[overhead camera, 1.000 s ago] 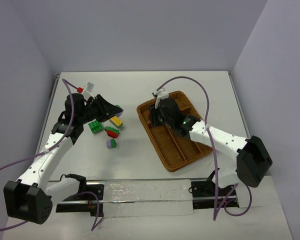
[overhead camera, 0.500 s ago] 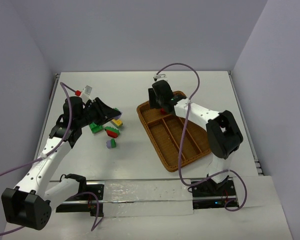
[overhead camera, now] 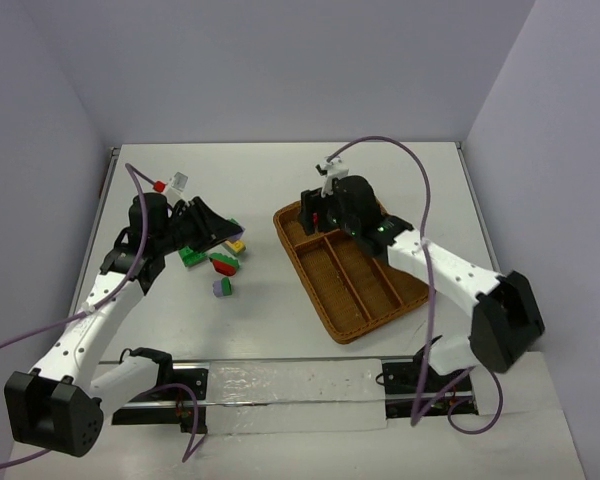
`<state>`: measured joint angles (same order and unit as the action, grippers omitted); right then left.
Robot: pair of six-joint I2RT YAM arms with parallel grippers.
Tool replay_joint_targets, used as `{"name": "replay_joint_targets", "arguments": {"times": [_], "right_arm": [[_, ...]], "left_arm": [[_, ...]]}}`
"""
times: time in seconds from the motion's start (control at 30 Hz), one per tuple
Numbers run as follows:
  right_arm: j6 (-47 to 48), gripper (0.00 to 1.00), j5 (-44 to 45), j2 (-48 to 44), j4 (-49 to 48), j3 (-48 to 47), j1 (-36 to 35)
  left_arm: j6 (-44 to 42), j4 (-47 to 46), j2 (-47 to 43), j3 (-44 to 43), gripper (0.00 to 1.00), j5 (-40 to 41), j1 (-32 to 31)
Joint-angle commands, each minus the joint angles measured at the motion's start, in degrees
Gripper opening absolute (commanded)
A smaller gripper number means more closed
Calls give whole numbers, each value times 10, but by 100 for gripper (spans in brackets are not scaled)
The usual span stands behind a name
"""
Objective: Sort the legos into containers by color
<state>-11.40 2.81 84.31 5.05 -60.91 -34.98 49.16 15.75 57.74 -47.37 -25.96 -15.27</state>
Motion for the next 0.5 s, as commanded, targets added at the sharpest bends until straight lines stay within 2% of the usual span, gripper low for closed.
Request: {"name": "replay_joint_targets", "arguments": {"times": [0.0,0.23,0.37,0.47], "right_arm": [[53,75,-126,-81,-114,39,-42],[67,84,-125,-80,-123,25,-125],[95,91,-110,-44,-114,-7,-161],[107,91,-93,-21,-104,-31,-179]], "left_arm": [[-14,-7,9,-24,0,-23,3],[5,-17,12,-22,0,-25,3],[9,-7,15,-30,0,-27,3],[4,10,21,-40,0,-26,3]]}}
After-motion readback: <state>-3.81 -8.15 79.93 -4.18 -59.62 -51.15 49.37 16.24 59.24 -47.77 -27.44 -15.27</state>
